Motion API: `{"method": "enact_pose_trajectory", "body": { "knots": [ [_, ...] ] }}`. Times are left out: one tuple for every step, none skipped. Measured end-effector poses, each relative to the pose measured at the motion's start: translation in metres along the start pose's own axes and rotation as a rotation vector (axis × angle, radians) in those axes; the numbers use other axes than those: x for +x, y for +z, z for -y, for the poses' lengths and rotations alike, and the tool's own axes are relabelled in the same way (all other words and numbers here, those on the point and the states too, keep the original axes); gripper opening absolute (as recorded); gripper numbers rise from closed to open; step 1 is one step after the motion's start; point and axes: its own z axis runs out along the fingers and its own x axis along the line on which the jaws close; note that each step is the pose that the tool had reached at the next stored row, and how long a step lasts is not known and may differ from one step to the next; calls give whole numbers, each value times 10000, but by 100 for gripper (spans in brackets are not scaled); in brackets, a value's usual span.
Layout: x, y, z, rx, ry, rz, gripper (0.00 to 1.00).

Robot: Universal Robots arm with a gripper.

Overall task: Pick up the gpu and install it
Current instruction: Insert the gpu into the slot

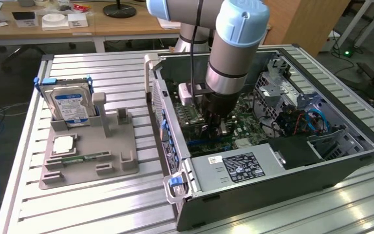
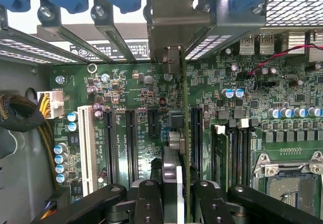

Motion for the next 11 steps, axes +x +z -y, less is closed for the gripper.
{"method": "enact_pose_trajectory", "body": {
  "knots": [
    [0,2,0,0,0,0,29],
    [0,4,0,0,0,1,29],
    [0,4,0,0,0,0,29],
    [0,5,0,1,-1,-8,29],
    [0,12,0,2,0,-21,29],
    [0,13,0,2,1,-22,29],
    [0,15,1,2,2,-24,29],
    [0,16,1,2,1,-24,29],
    [0,17,1,1,0,-26,29],
    [1,18,1,1,0,-26,29],
    [1,19,1,0,0,-27,29]
  ]
}}
